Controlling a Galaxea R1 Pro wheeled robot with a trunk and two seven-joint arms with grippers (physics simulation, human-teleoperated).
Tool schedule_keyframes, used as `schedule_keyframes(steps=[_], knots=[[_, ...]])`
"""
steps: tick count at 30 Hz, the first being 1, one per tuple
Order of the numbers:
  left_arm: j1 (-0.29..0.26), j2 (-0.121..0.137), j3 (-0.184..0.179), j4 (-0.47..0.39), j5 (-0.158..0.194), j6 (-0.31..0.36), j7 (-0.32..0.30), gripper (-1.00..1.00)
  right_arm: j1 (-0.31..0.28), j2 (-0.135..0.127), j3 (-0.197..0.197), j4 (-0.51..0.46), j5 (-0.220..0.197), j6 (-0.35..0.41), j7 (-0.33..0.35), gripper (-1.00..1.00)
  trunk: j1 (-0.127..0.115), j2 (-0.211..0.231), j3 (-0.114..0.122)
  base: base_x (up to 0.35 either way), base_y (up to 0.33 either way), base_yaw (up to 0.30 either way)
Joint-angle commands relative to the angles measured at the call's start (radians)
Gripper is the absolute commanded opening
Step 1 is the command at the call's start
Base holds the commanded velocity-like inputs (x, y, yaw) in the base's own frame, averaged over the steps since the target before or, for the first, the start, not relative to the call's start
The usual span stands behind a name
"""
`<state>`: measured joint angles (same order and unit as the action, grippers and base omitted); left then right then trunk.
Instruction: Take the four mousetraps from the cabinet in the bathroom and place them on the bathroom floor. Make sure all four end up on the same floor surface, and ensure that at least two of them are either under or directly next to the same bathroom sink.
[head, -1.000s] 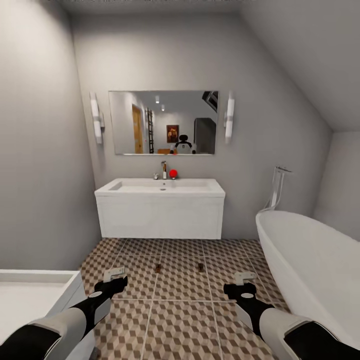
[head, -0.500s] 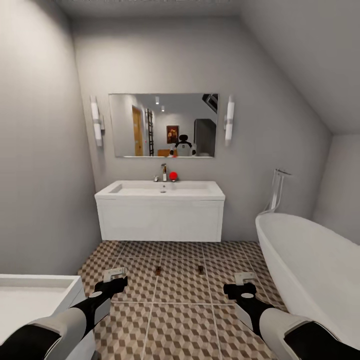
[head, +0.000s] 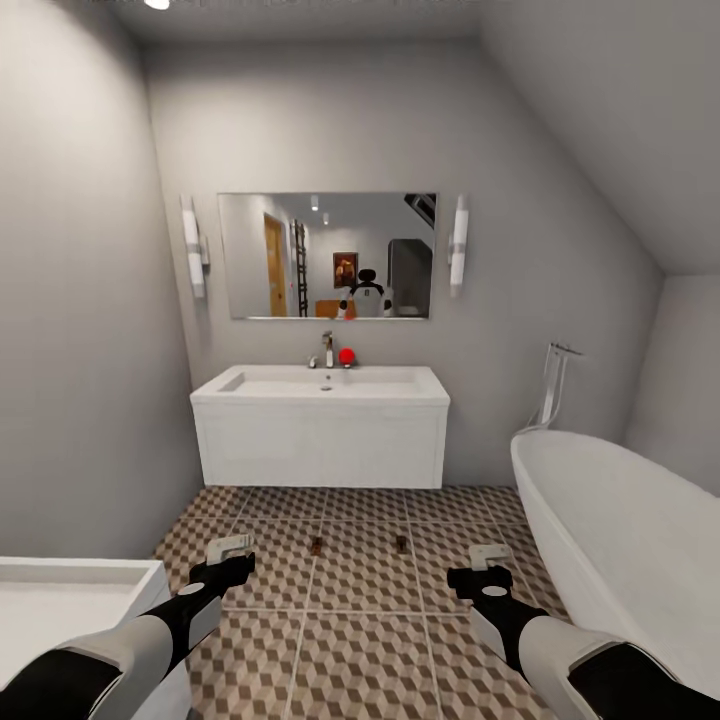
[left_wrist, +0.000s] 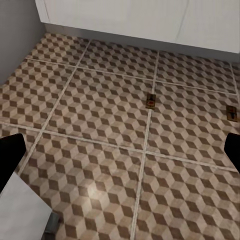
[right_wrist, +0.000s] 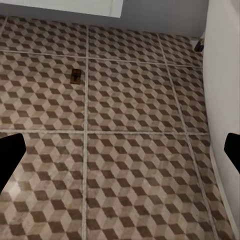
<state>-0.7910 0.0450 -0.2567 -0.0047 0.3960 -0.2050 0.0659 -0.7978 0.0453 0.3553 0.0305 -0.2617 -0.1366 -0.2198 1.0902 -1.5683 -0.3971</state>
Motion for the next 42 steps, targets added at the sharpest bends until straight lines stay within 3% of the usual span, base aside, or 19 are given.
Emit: schedule_keyframes(steps=[1, 23, 30, 36, 42], knots=[[-0.001, 0.0, -0.009, 0.0, 0.006, -0.002, 0.003, 1.0, -0.001, 0.001, 0.008, 0.003, -0.01, -0.006, -0.001, 1.0, -0.004, 0.007, 0.002, 0.0, 0.0, 0.0], [-0.001, 0.0, -0.008, 0.0, 0.006, 0.0, 0.003, 1.0, -0.001, 0.001, 0.008, 0.003, -0.01, -0.005, 0.0, 1.0, -0.088, 0.161, 0.071, 0.0, 0.0, 0.0], [0.009, 0.0, -0.007, 0.0, 0.008, 0.004, 0.003, 1.0, 0.026, -0.002, 0.008, 0.003, -0.009, -0.004, 0.0, 1.0, -0.115, 0.21, 0.093, 0.0, 0.0, 0.0], [0.09, 0.0, -0.008, 0.0, 0.007, 0.023, 0.002, 1.0, 0.09, -0.004, 0.009, 0.003, -0.009, 0.004, 0.004, 1.0, -0.138, 0.252, 0.112, 0.0, 0.0, 0.0], [0.173, 0.002, -0.008, 0.0, 0.007, 0.037, 0.002, 1.0, 0.193, -0.005, 0.01, 0.003, -0.008, 0.006, 0.006, 1.0, -0.161, 0.294, 0.13, 0.0, 0.0, 0.0]])
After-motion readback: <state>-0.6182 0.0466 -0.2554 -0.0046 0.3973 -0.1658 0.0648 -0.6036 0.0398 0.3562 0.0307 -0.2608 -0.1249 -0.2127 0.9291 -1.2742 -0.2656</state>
